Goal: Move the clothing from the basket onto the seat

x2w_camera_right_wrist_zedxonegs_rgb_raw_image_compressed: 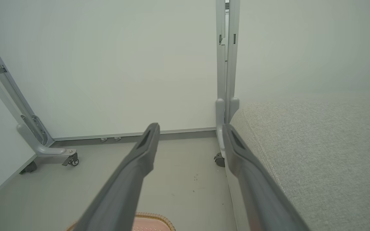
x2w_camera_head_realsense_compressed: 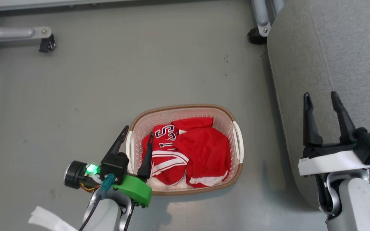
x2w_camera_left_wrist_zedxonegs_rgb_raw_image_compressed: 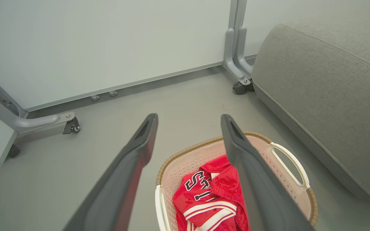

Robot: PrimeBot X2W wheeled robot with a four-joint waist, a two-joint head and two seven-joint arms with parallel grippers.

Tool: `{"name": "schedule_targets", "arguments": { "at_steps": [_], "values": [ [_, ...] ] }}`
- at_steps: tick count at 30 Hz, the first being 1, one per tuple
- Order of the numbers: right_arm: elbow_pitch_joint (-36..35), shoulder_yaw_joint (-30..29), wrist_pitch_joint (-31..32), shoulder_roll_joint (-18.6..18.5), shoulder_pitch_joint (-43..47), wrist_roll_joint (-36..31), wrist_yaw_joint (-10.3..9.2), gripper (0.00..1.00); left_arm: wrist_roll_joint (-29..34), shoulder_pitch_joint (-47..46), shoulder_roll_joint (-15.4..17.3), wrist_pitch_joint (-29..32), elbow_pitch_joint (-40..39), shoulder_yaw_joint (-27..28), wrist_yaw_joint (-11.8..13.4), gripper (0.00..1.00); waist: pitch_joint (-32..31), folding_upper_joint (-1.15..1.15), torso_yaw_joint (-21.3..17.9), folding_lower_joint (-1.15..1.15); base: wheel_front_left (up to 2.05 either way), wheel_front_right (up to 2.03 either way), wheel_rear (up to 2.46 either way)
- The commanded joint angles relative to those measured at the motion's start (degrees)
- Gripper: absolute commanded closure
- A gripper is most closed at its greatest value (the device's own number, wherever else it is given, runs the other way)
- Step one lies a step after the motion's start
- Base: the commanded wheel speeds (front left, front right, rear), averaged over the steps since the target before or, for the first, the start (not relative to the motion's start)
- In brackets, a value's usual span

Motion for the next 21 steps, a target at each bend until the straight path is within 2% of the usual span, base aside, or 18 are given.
{"name": "schedule_targets", "arguments": {
  "at_steps": [1, 9, 14, 18, 21],
  "values": [
    [-0.7, -0.7, -0.2, -0.2, -1.6, -0.6, 0.00, 0.00, 0.8, -2.7, 0.1, 0.0, 1.3, -0.9, -0.7, 0.00, 7.7, 0.00, -0.6, 0.00, 0.00, 0.00, 0.00],
    [-3.9, -2.0, -0.2, -0.2, -6.5, -3.1, 0.00, 0.00, 5.6, -15.1, 1.2, 0.0, 15.4, -9.0, -3.9, 0.00, 17.8, 0.00, -2.4, 0.00, 0.00, 0.00, 0.00],
    [-5.4, -0.9, -0.2, -0.2, -8.5, -4.5, 0.00, 0.00, 11.1, -25.3, 2.9, 0.0, 26.9, -19.1, -4.8, 0.00, 22.9, 0.00, -4.3, 0.00, 0.00, 0.00, 0.00],
    [-6.2, -0.5, -0.2, -0.2, -9.8, -3.9, -0.01, 0.00, 10.4, -32.3, 2.6, 0.4, 36.6, -26.4, -4.8, 0.00, 26.3, 0.00, -6.5, 0.00, 0.00, 0.00, 0.00],
    [-6.5, -0.5, -0.2, -0.2, -10.6, -2.1, -0.01, 0.00, 8.1, -36.2, 2.2, 2.3, 42.5, -29.6, -4.8, 0.00, 28.5, 0.00, -8.2, 0.00, 0.00, 0.00, 0.00]
  ]
}}
